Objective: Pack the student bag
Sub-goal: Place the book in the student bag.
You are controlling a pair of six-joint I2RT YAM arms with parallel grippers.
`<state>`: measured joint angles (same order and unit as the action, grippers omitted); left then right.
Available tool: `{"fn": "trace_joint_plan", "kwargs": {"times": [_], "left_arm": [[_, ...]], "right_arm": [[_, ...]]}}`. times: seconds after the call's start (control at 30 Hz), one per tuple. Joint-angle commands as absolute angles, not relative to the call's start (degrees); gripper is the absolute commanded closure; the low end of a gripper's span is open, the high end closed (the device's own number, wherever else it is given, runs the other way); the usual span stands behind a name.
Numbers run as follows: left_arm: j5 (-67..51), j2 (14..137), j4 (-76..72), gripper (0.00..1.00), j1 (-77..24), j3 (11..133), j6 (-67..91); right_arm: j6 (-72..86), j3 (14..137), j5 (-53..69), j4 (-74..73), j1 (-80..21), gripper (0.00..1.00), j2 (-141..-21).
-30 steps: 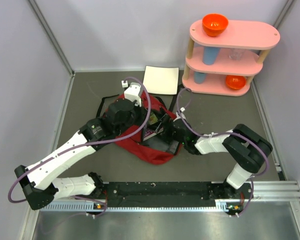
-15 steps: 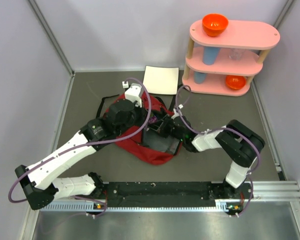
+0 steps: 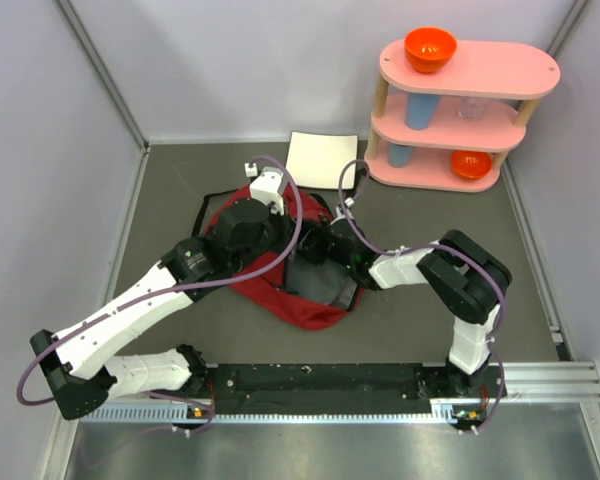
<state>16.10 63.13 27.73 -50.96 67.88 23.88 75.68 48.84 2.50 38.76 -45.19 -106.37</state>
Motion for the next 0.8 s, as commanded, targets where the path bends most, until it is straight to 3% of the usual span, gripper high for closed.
{"fn": "trace_joint_plan", "kwargs": {"times": [0.0, 0.03, 0.1, 0.3, 0.4, 0.43, 0.5, 0.53, 0.6, 0.67, 0.77], "left_arm": [[16.4, 62.1, 24.2, 1.00, -50.8, 68.1, 24.3], [16.5, 62.1, 24.3, 1.00, -50.8, 68.1, 24.3], [16.8, 62.2, 24.1, 1.00, -50.8, 68.0, 24.1], [14.2, 63.5, 23.0, 1.00, -50.6, 67.9, 24.3], [12.7, 64.0, 23.2, 1.00, -50.6, 68.2, 24.2], [11.5, 64.0, 23.1, 0.85, -50.6, 68.2, 23.0], [9.2, 64.4, 23.8, 0.74, -50.6, 68.6, 22.0], [7.9, 64.3, 23.6, 0.54, -50.6, 68.5, 21.6], [5.8, 63.7, 22.2, 0.33, -50.6, 67.1, 20.8], [2.5, 63.5, 21.8, 0.19, -50.6, 66.3, 20.2], [1.9, 62.6, 23.6, 0.16, -50.7, 65.8, 19.9]], "right_arm": [[70.8, 46.2, 0.5, 39.0, -44.7, 0.44, -100.5], [69.6, 43.6, 0.5, 39.5, -44.7, 0.32, -99.3], [67.7, 41.2, 0.2, 39.6, -44.7, 0.25, -95.3], [64.7, 37.8, -1.7, 30.3, -44.6, 0.23, -84.0], [63.4, 35.6, -7.0, 16.9, -44.5, 0.23, -75.4], [63.3, 33.2, -8.7, 12.2, -44.6, 0.23, -72.3], [63.5, 30.9, -14.4, 7.0, -44.6, 0.22, -63.0], [63.4, 29.1, -16.2, 4.8, -44.5, 0.20, -60.0], [63.6, 27.6, -21.5, -2.7, -44.4, 0.19, -53.8], [62.8, 25.9, -24.9, -8.0, -44.3, 0.18, -44.9], [59.7, 24.7, -26.0, -10.5, -44.2, 0.19, -35.4]]}}
